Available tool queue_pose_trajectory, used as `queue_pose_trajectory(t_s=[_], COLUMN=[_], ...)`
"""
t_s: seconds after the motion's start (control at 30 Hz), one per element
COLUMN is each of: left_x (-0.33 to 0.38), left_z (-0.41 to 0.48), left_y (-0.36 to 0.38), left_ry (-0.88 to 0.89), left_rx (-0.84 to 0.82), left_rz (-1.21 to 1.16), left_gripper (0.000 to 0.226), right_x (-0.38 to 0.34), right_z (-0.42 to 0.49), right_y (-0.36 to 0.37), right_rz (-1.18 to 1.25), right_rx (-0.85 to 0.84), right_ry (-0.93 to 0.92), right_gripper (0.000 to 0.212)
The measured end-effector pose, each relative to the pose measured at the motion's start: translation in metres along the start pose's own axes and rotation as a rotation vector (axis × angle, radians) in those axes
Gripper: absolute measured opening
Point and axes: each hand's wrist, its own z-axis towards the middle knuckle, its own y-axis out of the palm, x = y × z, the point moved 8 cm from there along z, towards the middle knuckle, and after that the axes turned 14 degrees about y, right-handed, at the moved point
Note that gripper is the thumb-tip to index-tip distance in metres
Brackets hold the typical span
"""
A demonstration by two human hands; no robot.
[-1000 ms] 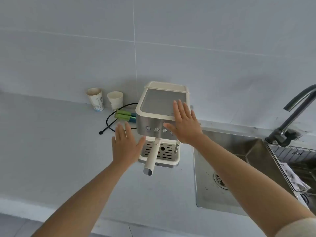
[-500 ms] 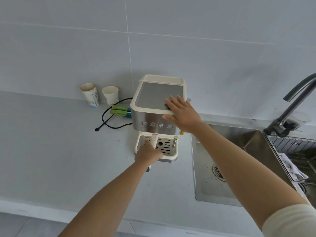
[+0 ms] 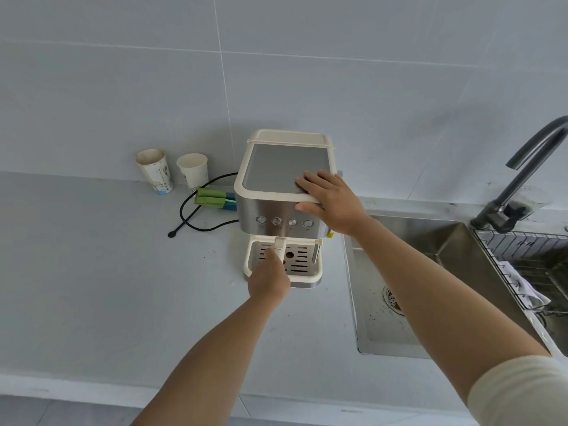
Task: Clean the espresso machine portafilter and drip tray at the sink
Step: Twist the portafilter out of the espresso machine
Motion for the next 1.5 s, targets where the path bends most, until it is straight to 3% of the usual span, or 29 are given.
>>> queue_pose_trajectory(t_s=[0.2,0.3,0.47,0.73,0.9,1.1,1.5], left_x=[-0.002,-0.002,-0.003,-0.007,-0.027,-0.049,-0.076], left_z=[0.0,0.0,0.001,0.006,0.014,0.032,0.074], left_y=[0.0,-0.001,-0.001,0.004,-0.009,-0.024,-0.05], left_ry=[0.0,-0.002,-0.001,0.022,0.055,0.177,0.381], left_rx=[-0.016,-0.013,-0.007,-0.028,-0.048,-0.126,-0.192], left_rz=[-0.016,-0.035,-0.067,-0.071,0.021,0.164,0.315], left_gripper=[0.059,0.057,0.052,0.054,0.051,0.052,0.059], right_x=[-0.001,0.0,-0.002,0.001,0.002,0.002,0.0], right_z=[0.001,0.001,0.001,0.001,0.001,-0.002,-0.004], right_y=[0.0,0.001,0.0,0.001,0.001,-0.003,-0.007], right_rz=[-0.016,-0.016,-0.003,-0.015,0.003,0.003,0.005], right_rx=[-0.071,-0.074,-0.079,-0.078,-0.092,-0.069,-0.068], right_ry=[-0.006,0.005,-0.004,0.009,0.023,0.025,0.055], right_gripper=[0.098,0.089,0.1,0.08,0.081,0.061,0.053])
